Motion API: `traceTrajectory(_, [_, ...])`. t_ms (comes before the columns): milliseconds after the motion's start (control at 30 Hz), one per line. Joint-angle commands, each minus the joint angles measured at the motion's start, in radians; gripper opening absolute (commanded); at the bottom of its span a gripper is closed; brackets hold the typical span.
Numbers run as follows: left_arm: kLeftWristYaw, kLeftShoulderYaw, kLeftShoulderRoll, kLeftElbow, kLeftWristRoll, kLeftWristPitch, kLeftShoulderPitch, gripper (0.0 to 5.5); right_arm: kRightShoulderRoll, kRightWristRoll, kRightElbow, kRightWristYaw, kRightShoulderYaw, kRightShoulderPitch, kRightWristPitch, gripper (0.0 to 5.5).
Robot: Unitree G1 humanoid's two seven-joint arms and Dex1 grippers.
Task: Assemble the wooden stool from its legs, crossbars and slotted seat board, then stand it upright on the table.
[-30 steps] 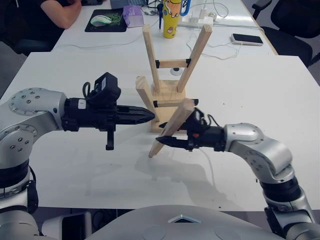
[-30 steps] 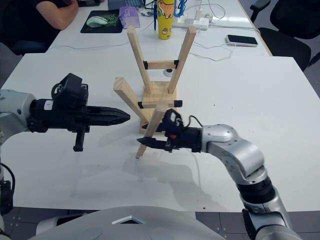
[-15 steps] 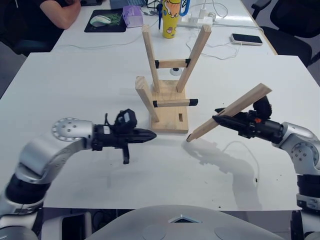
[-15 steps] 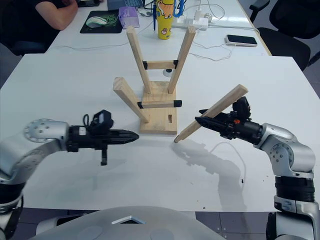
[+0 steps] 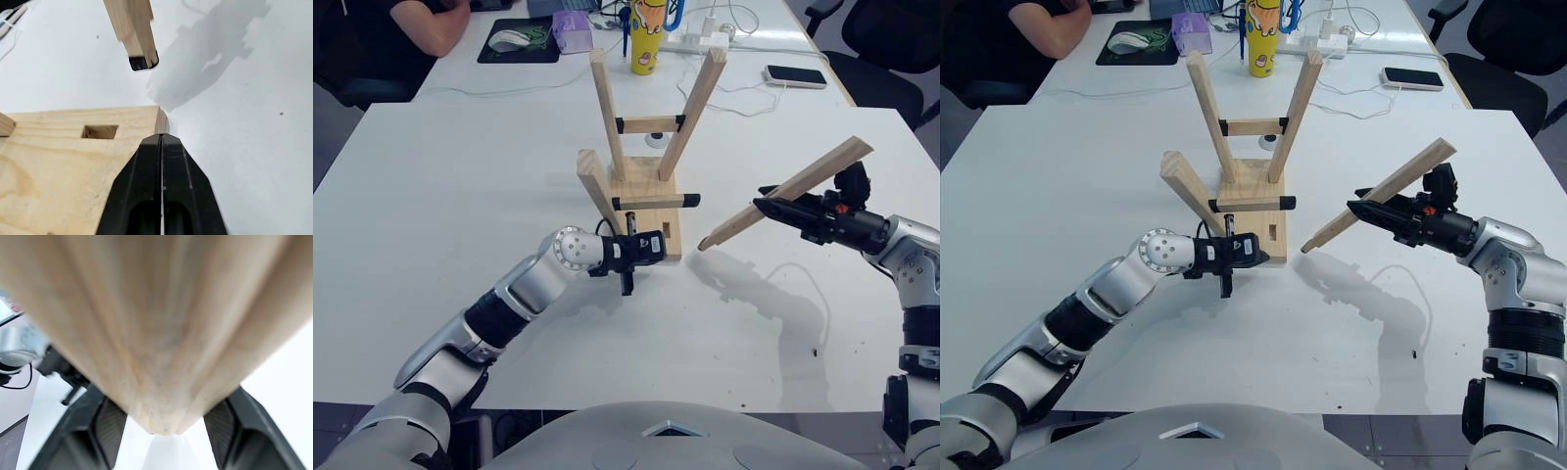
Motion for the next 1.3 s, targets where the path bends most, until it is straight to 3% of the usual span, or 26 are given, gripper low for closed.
traceTrajectory(33, [0.012,-0.023,-0.008,0.111,0.091,-0.004,-0.012,0.00,0.019,-0.001,-0.042,-0.007,0.013,-0.029,0.007,2.03])
traceTrajectory(300, [-0.012,0.045,0.005,0.166,0.091,0.008,0.032,0.00,0.063,0.001,-0.112,-0.035,0.026,-0.030,-0.006,2.03])
traceTrajectory(700, [-0.135,0.126,0.111,0.208,0.073,-0.012,0.096,0.00,0.217,-0.137,0.036,-0.021,0.128,-0.133,-0.257,2.03])
traceTrajectory(1300, [-0.196,0.159,0.078,0.192,0.040,-0.012,0.095,0.00,0.214,-0.357,0.361,0.172,0.275,-0.395,-0.507,2.03])
